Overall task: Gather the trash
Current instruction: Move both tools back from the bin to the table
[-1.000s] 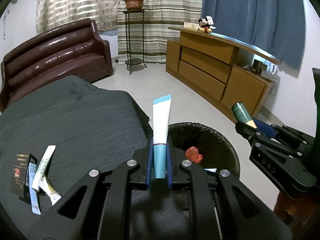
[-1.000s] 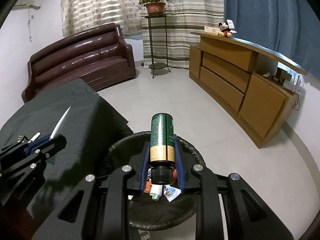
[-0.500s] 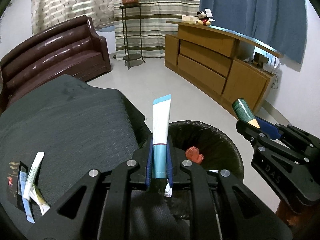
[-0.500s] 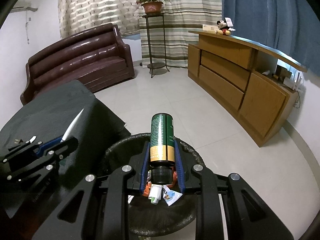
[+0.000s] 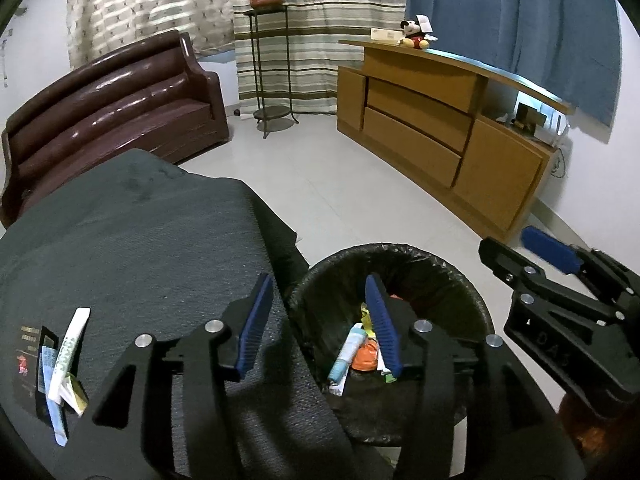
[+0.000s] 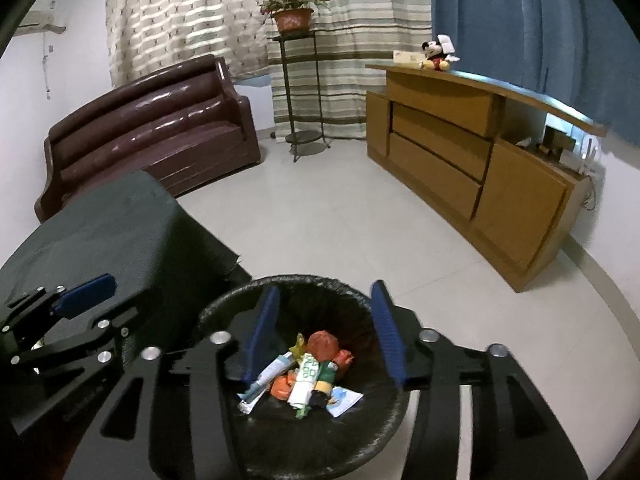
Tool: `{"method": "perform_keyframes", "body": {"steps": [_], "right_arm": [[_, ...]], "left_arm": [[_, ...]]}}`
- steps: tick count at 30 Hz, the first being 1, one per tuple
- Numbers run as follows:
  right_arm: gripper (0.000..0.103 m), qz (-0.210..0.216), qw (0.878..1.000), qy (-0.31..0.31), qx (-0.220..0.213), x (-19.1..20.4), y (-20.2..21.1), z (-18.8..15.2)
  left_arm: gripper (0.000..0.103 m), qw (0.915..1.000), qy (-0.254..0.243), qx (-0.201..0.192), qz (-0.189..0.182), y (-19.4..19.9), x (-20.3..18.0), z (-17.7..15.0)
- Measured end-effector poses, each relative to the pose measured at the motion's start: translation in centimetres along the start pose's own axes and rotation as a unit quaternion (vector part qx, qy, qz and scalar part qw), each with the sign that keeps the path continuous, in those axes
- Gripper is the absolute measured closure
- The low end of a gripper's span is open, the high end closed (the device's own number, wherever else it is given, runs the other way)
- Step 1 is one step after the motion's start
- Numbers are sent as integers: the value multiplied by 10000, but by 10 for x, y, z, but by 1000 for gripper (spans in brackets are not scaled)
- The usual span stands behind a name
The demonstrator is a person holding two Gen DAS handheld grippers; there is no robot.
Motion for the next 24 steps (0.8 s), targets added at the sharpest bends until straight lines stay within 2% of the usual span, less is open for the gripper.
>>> {"method": "perform_keyframes", "body": {"steps": [4,6,11,18,24], "right_arm": [[30,-71,9999,32,-108,1,4,3],[27,-108,9998,41,-149,2,5,4],[26,-66,9999,47,-123,7,5,4],[25,305,9995,-23,11,23,3,0],[25,446,9989,114,54,42,6,-3]], "left_arm": [[50,10000,46,-21,28,4,4,0],[48,10000,78,-22,35,8,8,-1],[44,9998,151,-24,121,18,19,-4],[41,9987,366,-45,364,37,50,-14],[41,9970,513,-86,568,54,73,-23]]}}
Point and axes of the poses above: each gripper's, at about its wrist camera, not at the fingertips, and y roughly against the way its jaws point, x to its left, z to its top, the point moved 1 cm from there along -y, roughly the way its jaws point, and after that the axes turned 4 degrees about y, right-handed, at the moved point
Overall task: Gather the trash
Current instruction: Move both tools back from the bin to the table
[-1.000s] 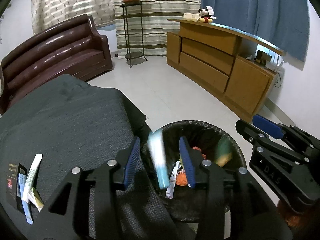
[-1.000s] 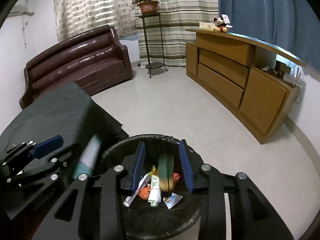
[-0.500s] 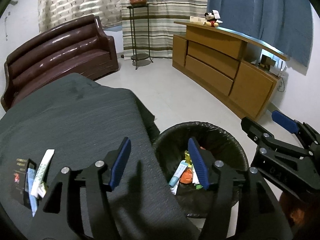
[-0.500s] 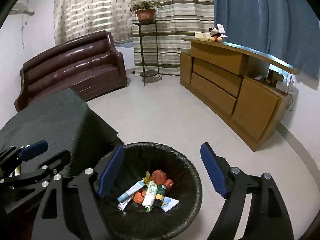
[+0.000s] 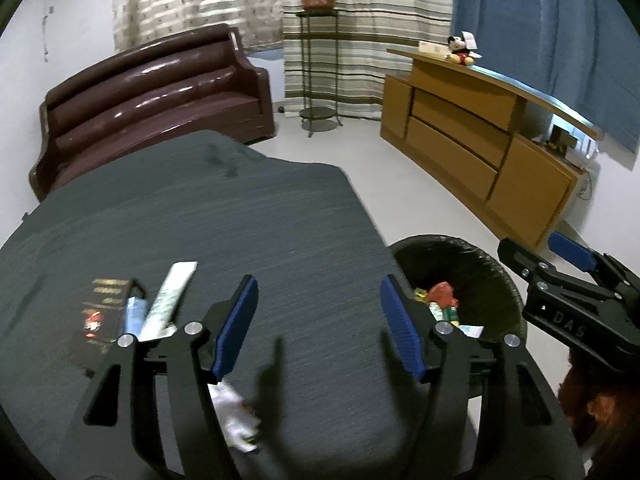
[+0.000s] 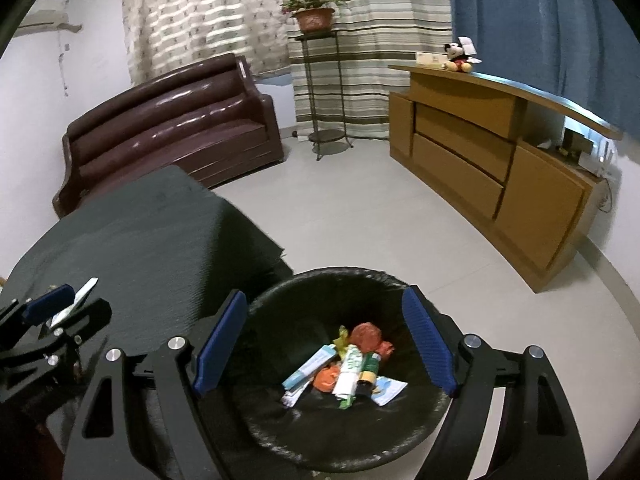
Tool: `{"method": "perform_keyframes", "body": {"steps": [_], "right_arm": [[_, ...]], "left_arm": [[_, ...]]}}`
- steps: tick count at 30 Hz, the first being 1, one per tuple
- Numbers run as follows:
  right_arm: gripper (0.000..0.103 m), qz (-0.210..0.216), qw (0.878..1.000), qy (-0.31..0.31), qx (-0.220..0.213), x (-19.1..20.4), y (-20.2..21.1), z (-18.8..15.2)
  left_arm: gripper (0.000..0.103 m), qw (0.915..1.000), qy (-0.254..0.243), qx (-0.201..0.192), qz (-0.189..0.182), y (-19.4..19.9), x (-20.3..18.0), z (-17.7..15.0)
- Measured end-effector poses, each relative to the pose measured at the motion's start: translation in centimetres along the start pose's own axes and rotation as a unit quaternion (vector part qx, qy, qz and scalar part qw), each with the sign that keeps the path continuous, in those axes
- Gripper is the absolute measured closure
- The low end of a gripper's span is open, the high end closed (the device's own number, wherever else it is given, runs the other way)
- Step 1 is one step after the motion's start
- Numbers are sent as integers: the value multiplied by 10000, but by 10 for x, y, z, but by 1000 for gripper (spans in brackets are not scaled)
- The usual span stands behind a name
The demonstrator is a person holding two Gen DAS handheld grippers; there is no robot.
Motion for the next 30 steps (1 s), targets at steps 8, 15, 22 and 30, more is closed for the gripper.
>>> {"method": "perform_keyframes", "body": {"steps": [8,15,22,30], "right_arm": [[25,255,9994,221,38,28,6,-2],[25,433,9982,387,157,55,4,-4],[25,710,9954,593,245,90,3,-6],[31,1097,9885,963,388,134,1,-8]], "left_arm": [[41,9994,205,-17,288,19,40,-12],[41,9970,461,11,623,32,83,-20],[41,9927,742,74,944,42,127,-30],[41,9880,969,123,1194,51,162,-40]]}}
Point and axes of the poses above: each gripper's, at about its wrist camera, not at the fingertips, and y roughly against the way its jaws point, x to its left, z to its top, the point moved 1 cm from there along -y, roughly the way its jaws point, and after that the axes turned 4 degrees about y, right-handed, at the moved point
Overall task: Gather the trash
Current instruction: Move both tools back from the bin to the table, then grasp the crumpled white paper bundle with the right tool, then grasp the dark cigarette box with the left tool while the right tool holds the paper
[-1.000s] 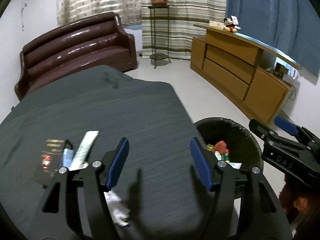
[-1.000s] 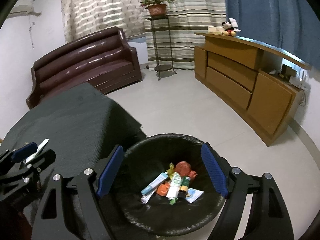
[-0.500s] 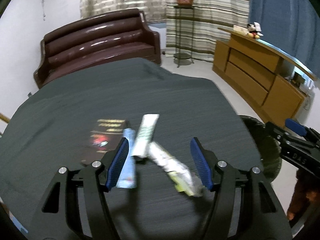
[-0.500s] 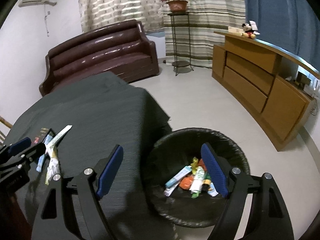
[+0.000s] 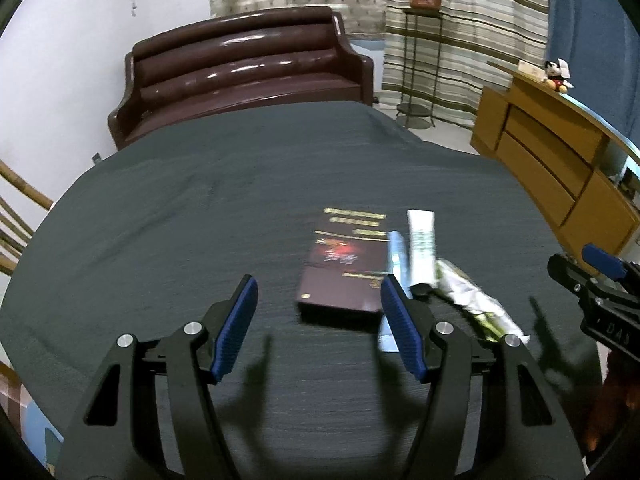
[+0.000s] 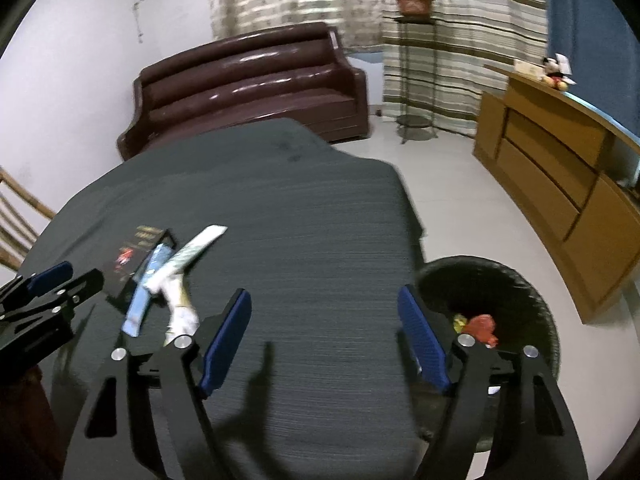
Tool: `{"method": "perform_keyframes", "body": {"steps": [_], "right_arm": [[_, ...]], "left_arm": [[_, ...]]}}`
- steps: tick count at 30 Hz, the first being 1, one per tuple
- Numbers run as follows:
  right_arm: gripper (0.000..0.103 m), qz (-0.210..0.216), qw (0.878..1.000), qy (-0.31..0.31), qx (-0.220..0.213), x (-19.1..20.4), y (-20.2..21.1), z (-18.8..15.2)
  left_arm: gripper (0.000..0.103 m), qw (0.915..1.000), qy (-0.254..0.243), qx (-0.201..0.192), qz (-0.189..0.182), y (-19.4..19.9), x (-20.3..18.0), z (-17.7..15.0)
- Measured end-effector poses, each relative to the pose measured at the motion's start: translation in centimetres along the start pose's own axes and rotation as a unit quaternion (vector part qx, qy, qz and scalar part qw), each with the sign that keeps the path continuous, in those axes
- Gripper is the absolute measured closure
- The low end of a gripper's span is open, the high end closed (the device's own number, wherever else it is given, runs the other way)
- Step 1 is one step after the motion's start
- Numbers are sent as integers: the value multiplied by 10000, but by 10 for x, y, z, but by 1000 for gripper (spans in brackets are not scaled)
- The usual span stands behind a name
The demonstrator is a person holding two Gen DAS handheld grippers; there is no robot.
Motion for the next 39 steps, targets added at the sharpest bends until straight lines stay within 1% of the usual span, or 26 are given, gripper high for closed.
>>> {"method": "perform_keyframes", "body": {"steps": [8,12,15,20,22,24,25,26,30,35,39], "right_arm": [[36,336,9984,438,156,43,-7,0],[40,414,9970,590,277,57,-12,-2],[41,420,9962,675,346,66,-16,-2],[53,424,9943,823,526,75,-23,-4],[64,465,9933,859,624,76,-26,-4],[71,500,9926,884,672,77,-28,-5],[77,511,9925,891,670,77,-28,-5],[80,535,9924,891,665,78,-27,-6],[80,552,9932,796,645,74,-26,-8],[81,441,9958,602,539,66,-23,-7],[81,351,9973,452,471,53,-23,-4]], "left_arm": [[41,9999,106,64,76,-2,19,-5],[41,9998,150,65,89,-2,26,-5],[41,9998,173,71,101,-3,29,-5],[41,9998,185,82,38,-4,32,-7],[41,9998,182,85,3,-4,34,-8],[41,9998,168,90,-39,-4,33,-8],[41,9998,155,87,-54,-4,33,-7],[40,9998,142,82,-69,-4,32,-7],[40,9998,113,58,-136,-3,29,-4],[40,9997,51,50,-221,-2,19,-1],[36,9997,-5,46,-251,-5,10,2]]}}
Point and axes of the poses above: each gripper's, at about its wrist camera, not at the fingertips, and y roughly against the way its jaws point, x to its left, z to its top, the point moved 1 cm from there along -y, roughly the way its jaws point, and after that the axes turned 4 degrees about y, right-handed, at the moved point
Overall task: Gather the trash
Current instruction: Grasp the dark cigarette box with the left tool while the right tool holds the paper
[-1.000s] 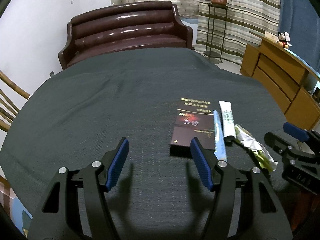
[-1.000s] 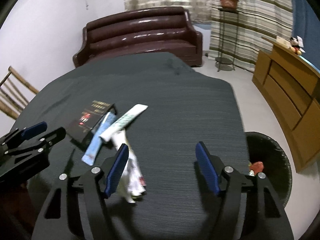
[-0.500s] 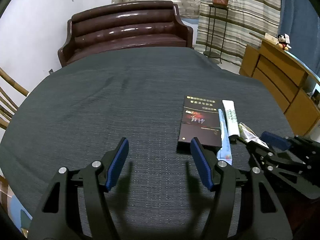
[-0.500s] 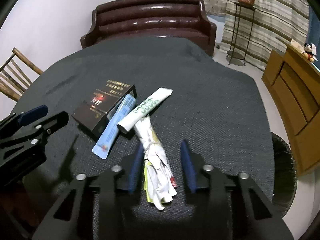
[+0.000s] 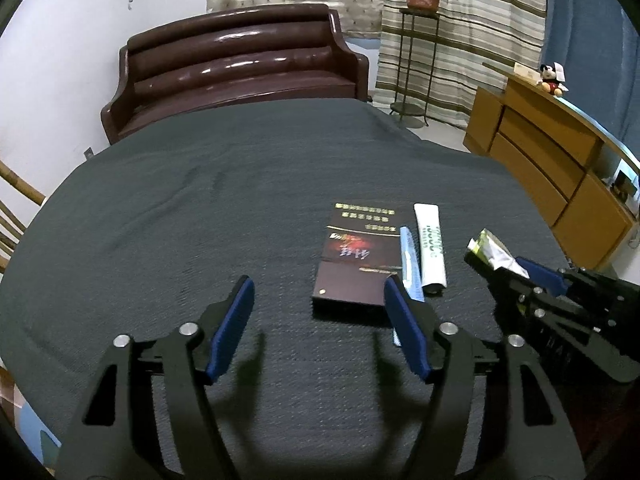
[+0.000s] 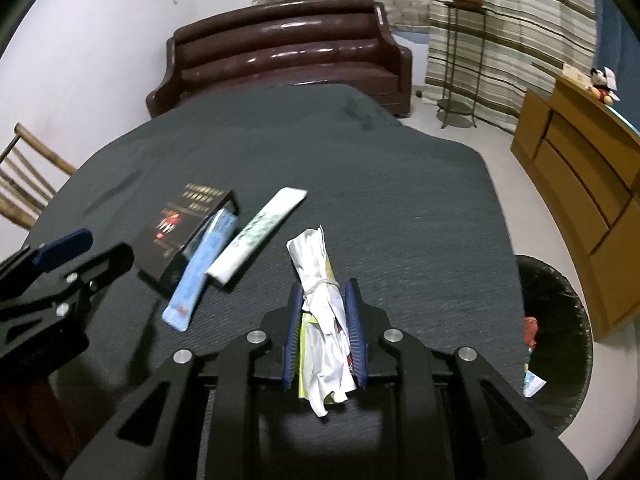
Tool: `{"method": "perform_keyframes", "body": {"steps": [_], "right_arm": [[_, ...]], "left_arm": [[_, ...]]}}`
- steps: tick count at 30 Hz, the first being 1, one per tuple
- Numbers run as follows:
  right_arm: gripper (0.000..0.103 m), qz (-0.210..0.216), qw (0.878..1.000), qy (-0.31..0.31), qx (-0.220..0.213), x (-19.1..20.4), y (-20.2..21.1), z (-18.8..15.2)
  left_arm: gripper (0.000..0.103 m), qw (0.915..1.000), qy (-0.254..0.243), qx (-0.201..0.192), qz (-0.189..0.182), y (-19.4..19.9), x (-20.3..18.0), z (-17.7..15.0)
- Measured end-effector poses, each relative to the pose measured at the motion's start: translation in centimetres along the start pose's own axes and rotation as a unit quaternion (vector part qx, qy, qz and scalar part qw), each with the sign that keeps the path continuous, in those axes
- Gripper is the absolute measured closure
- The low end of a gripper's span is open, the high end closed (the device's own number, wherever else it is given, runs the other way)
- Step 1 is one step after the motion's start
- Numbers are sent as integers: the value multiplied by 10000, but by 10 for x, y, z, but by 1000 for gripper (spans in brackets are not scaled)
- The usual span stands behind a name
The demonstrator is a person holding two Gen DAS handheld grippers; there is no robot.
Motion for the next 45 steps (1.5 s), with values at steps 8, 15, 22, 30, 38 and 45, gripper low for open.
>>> {"method": "perform_keyframes", "body": {"steps": [8,15,22,30,38,45], "right_arm": [[81,-50,9998,-216,-25,-13,-4,2],[81,40,9995,-326,31,-19,-7,4],[80,95,9993,-362,69,-26,-10,6],[80,80,9993,-346,86,-30,-13,9],[80,68,9993,-334,126,-27,-17,10],[80,56,9994,-317,155,-23,-18,12]], "left_arm": [[36,9999,-77,51,-136,-10,-13,4],[36,9996,-134,211,-114,-27,-14,7],[36,9992,-116,355,-125,-38,-12,12],[36,9983,-32,546,-201,-51,-8,16],[36,9968,26,758,-262,-62,-4,20],[49,9970,-53,734,-252,-62,0,19]]}}
Point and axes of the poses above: each gripper's, at about its wrist camera, not at the fingertips, and y roughly against the way its jaws point, x to its left, z to its top, the point moved 1 cm from there along -y, roughly the way its jaws point, and after that the axes turned 4 degrees about y, right-handed, at the moved point
